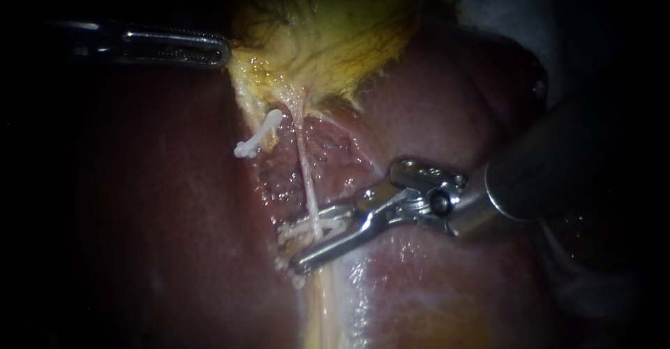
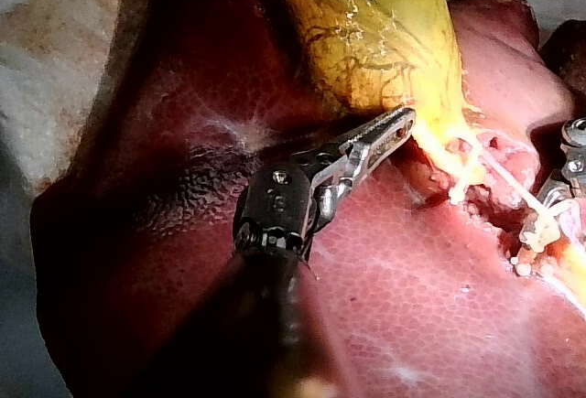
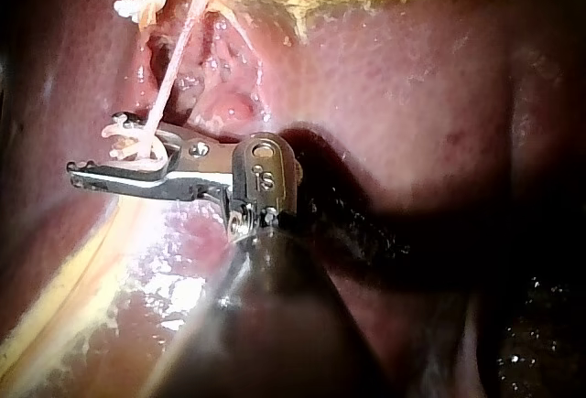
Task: Clipping first clip right tube
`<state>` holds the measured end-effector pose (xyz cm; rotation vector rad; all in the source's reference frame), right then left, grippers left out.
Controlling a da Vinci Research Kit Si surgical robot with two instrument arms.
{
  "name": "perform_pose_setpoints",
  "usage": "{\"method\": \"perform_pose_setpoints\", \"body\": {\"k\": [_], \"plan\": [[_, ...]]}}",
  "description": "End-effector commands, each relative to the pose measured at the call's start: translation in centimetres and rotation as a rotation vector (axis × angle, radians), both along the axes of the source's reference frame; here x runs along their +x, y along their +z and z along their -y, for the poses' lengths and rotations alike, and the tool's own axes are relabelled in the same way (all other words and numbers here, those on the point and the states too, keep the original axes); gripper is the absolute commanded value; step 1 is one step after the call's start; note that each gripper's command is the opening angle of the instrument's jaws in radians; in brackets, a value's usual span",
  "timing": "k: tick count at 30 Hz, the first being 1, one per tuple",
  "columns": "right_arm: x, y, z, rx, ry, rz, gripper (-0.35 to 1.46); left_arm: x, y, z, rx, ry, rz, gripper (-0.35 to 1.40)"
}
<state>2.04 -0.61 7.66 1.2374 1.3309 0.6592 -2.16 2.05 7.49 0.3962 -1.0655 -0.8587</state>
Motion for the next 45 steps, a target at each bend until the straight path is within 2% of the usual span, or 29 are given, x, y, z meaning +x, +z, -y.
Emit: {"method": "perform_pose_setpoints", "body": {"k": [1,7,16,20,27,32,34,37,45], "plan": [[0.01,-0.04,0.02,0.0,0.008,0.007,0.59,0.0,0.0,0.0,0.0,0.0,0.0,-0.35],[0.03,-0.17,0.09,-0.002,-0.013,-0.007,0.58,0.0,0.0,0.0,0.0,0.0,0.0,-0.35],[0.0,-0.18,0.1,-0.01,-0.048,-0.023,0.5,0.0,0.0,0.0,0.0,0.0,0.0,-0.35],[0.0,-0.18,0.1,-0.011,-0.053,-0.025,0.42,0.0,0.0,0.0,0.0,0.0,0.0,-0.35],[0.0,-0.14,0.06,-0.009,-0.038,-0.017,0.19,0.0,0.0,0.0,0.0,0.0,0.0,-0.35],[0.0,-0.11,0.03,-0.003,-0.007,-0.002,-0.05,0.0,0.0,0.0,0.0,0.0,0.0,-0.35],[-0.01,-0.1,0.02,-0.001,0.004,0.004,-0.35,0.0,0.0,0.0,0.0,0.0,0.0,-0.35],[0.0,-0.07,0.0,0.019,0.002,0.017,-0.35,0.0,-0.01,0.0,0.0,0.0,0.0,-0.35],[-0.02,-0.06,0.02,0.021,-0.011,0.014,-0.35,-0.01,-0.01,0.01,0.0,-0.001,-0.001,-0.35]]}}
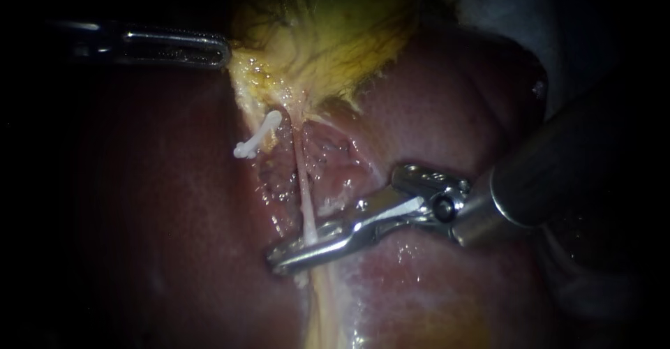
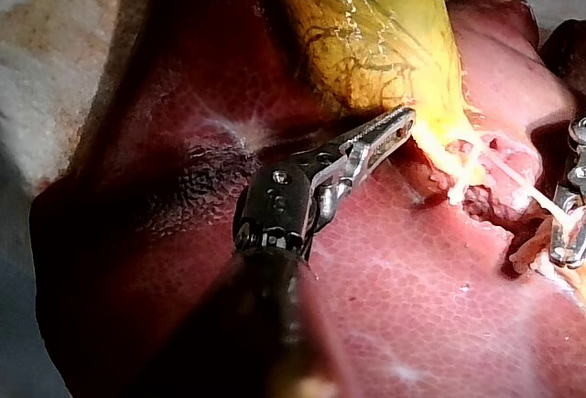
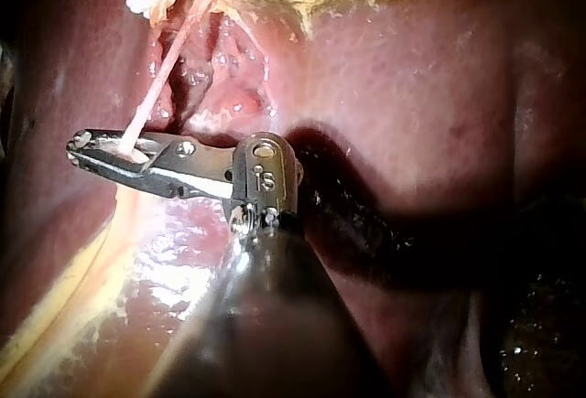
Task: Clipping first clip right tube
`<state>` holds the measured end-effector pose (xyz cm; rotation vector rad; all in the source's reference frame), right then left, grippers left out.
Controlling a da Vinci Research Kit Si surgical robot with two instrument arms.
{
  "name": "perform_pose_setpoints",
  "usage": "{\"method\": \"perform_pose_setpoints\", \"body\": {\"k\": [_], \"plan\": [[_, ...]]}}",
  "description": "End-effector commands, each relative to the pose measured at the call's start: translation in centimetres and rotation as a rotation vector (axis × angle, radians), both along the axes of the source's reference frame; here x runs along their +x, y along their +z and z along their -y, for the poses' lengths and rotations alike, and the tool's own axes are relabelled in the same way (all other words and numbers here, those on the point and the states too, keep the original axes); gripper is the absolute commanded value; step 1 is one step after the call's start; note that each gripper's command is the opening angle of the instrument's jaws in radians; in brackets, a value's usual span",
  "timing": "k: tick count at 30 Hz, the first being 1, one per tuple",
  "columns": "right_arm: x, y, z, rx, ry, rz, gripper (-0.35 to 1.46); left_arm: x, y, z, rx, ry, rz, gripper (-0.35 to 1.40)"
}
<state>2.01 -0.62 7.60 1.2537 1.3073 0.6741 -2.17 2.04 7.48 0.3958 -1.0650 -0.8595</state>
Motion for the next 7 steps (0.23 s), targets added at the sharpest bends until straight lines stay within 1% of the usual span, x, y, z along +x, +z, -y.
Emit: {"method": "perform_pose_setpoints", "body": {"k": [1,7], "plan": [[0.01,0.0,0.0,0.0,0.0,0.0,-0.35,0.0,0.0,0.0,0.0,0.0,0.0,-0.35],[0.01,0.0,0.0,0.0,0.0,0.0,-0.35,0.0,0.0,0.0,0.0,0.0,0.0,-0.35]]}}
